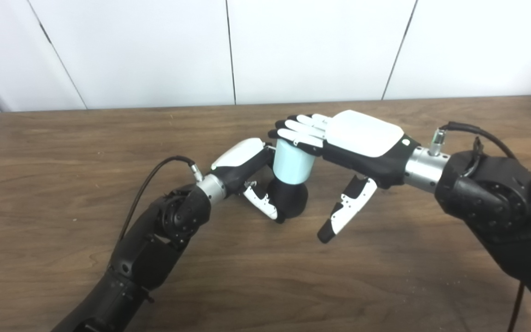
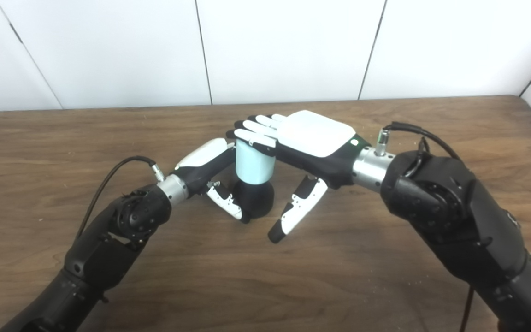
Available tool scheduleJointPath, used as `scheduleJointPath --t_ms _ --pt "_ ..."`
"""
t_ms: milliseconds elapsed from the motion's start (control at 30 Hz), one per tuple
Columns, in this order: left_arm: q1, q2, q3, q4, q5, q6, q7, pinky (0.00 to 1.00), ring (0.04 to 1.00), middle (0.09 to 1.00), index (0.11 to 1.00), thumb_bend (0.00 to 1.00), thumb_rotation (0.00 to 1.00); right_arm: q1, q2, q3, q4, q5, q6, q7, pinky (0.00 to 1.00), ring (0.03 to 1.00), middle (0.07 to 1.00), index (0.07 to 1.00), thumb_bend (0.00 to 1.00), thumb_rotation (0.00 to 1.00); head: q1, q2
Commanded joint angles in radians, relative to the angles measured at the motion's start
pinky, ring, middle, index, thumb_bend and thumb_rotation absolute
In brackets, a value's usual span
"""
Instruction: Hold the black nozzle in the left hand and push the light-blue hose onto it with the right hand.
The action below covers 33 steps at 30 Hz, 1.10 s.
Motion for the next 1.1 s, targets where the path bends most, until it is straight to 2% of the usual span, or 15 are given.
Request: scheduleJointPath --t_ms 0,167,500,767,1067 --pt "0.007 0.01 -0.011 0.014 0.011 0.031 -0.043 1.0 0.617 0.471 0.493 0.53 0.0 0.007 -0.001 0.044 0.017 -0.002 0.003 0.077 1.0 1.0 1.0 1.0 0.87 0.73 0.001 0.001" --pt "0.007 0.012 -0.012 0.009 0.015 0.031 -0.044 1.0 0.616 0.481 0.488 0.53 0.0 -0.001 0.006 0.071 0.039 -0.009 -0.027 0.073 1.0 1.0 1.0 1.0 0.87 0.74 0.002 0.003" --pt "0.009 0.013 -0.008 0.005 0.015 0.04 -0.048 1.0 0.618 0.495 0.48 0.53 0.0 -0.004 -0.023 0.084 0.055 0.009 -0.053 0.095 1.0 1.0 1.0 1.0 0.88 0.75 0.001 0.007" --pt "0.006 0.011 -0.002 0.005 0.011 0.048 -0.052 1.0 0.617 0.478 0.49 0.53 0.0 -0.005 -0.044 0.084 0.037 0.018 -0.008 0.119 1.0 1.0 1.0 1.0 0.88 0.76 0.0 0.012" --pt "0.009 0.012 0.003 0.0 0.007 0.056 -0.057 1.0 0.619 0.474 0.492 0.53 0.0 0.035 -0.068 0.079 0.007 0.011 0.041 0.13 1.0 1.0 1.0 1.0 0.88 0.76 0.0 0.014"
